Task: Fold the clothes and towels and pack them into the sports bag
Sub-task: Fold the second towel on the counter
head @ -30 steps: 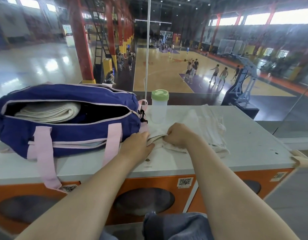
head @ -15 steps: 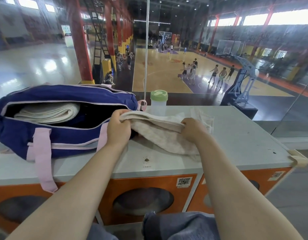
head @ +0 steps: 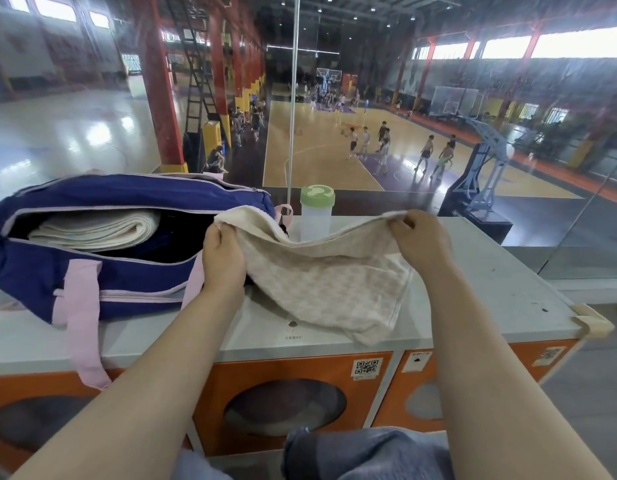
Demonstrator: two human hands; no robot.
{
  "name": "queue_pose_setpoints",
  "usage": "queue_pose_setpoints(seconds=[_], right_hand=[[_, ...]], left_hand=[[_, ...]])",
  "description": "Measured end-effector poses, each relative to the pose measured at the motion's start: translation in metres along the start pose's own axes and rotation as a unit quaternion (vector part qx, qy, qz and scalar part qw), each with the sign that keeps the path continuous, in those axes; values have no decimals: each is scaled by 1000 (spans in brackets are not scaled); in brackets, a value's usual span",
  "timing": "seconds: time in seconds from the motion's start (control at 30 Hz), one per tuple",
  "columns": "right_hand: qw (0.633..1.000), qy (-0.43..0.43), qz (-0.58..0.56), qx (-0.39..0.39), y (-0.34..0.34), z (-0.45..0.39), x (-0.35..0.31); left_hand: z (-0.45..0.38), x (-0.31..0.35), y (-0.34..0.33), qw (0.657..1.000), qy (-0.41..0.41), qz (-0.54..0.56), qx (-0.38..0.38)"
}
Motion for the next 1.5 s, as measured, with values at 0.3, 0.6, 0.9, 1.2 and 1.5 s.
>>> queue_pose_setpoints(seconds=[0.3,0.6,0.9,1.2,1.5], right_hand=[[977,131,-162,-31,-12,1,-64],[971,139,-138,-136,-35,3,-92],[951,52,-272,-136,-31,9,-84],[940,194,-217,-177,-27,17,-120],[957,206,-171,-111,-32,10,-123]], left_hand=[[62,61,-29,919,-316,-235,-27],[78,43,-62,919,-261,-222,-194],[50,21,-49,983,-20,-81,-161],[59,26,-49,987,4,-9,-163],[66,35,-49,980,-108,-71,-151]])
Point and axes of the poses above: each hand's wrist, its own z-axis away from the middle knuckle, its own y-axis out of the back of the hand, x = y × z, the point moved 6 cm from there along -z, towards the middle knuckle, and after that the axes turned 15 degrees about y, right-handed, at the moved point
